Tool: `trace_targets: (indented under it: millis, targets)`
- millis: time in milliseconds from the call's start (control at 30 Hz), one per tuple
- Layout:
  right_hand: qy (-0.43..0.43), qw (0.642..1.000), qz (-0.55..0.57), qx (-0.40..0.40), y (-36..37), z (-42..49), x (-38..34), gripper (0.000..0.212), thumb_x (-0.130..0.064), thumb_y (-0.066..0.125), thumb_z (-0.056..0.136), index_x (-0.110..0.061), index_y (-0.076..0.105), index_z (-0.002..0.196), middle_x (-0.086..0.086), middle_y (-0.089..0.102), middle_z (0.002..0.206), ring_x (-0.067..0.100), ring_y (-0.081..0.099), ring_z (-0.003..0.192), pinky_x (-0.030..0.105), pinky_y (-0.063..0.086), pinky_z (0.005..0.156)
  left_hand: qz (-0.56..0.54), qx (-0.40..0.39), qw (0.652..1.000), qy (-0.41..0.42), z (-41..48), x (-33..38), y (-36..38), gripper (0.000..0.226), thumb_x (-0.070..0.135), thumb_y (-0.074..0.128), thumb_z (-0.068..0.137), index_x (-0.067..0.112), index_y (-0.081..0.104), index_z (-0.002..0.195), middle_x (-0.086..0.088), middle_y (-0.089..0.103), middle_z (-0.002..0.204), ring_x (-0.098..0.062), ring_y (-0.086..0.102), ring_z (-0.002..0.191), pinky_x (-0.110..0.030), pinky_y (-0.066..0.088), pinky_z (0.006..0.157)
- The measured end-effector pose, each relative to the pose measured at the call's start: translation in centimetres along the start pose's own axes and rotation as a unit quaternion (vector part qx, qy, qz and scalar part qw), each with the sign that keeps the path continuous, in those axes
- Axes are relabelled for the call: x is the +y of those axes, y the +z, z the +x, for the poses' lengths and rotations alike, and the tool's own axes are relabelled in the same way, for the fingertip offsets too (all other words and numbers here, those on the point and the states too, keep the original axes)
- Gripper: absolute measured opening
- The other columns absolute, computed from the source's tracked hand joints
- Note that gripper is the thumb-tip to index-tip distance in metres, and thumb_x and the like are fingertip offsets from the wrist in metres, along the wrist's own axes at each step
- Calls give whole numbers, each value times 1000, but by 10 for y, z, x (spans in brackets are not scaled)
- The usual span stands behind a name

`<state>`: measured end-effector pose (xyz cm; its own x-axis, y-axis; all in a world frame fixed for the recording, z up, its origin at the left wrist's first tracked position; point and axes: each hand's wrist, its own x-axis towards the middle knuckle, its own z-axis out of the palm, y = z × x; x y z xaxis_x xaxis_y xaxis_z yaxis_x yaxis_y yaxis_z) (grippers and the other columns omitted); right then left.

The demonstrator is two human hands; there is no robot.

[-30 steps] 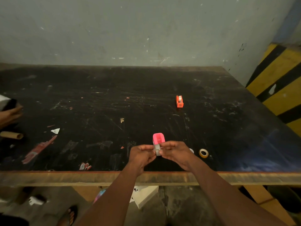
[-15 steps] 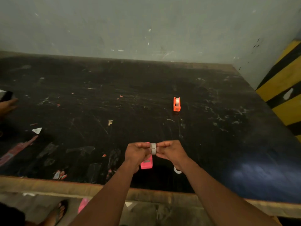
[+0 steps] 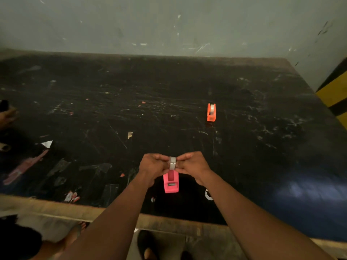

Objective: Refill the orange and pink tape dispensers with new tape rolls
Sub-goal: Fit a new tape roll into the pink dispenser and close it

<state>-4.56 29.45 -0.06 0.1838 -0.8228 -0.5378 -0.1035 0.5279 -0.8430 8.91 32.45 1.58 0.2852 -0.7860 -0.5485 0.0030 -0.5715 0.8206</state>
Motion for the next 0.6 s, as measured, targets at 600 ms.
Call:
trace_targets:
  millis: [600]
  targets:
    - [23, 977, -209, 46, 12, 22, 19, 19, -9, 78, 77, -24, 67, 79, 4, 71, 95, 12, 68, 76, 20, 50, 47, 147, 65, 987, -5, 20, -28, 2, 12, 7, 77, 73, 15, 72, 79, -12, 75, 93, -26, 72, 90, -38, 59, 85]
